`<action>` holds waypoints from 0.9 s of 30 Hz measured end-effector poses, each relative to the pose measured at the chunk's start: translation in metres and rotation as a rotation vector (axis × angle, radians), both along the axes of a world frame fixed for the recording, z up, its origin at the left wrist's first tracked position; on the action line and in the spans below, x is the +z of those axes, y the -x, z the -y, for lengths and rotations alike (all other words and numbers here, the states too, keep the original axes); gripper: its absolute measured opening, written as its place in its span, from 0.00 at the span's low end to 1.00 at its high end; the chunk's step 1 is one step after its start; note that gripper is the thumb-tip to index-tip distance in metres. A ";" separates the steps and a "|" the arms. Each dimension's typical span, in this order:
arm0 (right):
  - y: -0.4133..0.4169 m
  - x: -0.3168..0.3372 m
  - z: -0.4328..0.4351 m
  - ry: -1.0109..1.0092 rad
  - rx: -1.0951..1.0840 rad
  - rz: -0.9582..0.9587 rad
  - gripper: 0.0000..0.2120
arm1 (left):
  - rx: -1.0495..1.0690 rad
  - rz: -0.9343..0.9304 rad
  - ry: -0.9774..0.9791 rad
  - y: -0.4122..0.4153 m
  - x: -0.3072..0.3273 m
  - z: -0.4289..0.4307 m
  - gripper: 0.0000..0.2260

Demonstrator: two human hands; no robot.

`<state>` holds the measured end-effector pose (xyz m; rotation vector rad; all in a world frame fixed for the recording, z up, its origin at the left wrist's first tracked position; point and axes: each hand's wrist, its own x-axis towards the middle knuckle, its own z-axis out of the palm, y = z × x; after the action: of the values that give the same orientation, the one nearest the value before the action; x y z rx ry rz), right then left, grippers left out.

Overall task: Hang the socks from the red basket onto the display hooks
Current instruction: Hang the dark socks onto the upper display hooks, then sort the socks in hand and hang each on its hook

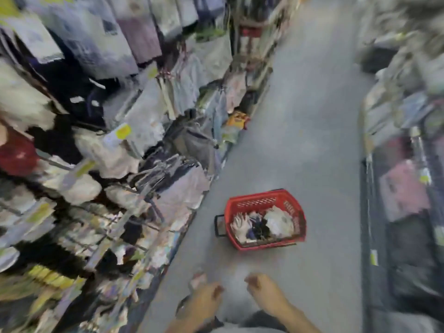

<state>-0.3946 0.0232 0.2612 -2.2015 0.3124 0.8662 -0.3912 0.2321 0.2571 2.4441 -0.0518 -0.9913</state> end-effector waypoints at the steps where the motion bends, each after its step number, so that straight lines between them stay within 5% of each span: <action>1: 0.008 -0.010 0.018 0.039 -0.026 -0.040 0.15 | -0.047 -0.044 -0.041 -0.001 -0.012 0.005 0.18; 5: 0.021 -0.039 0.059 0.140 -0.107 -0.171 0.14 | -0.186 -0.125 -0.088 -0.026 -0.051 0.019 0.28; 10: -0.019 -0.055 0.075 0.136 -0.230 -0.295 0.07 | -0.203 -0.179 -0.076 -0.105 -0.068 0.033 0.12; 19: -0.146 -0.075 0.114 0.014 -0.397 -0.326 0.10 | -0.205 -0.335 -0.145 -0.253 -0.119 0.058 0.11; 27: -0.236 -0.222 0.146 -0.022 -0.246 -0.457 0.11 | -0.061 -0.326 -0.084 -0.349 -0.254 0.155 0.11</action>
<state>-0.1588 -0.1224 0.0387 -1.8751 0.7701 1.2164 -0.0417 0.0769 0.0034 2.3341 0.0272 -1.4324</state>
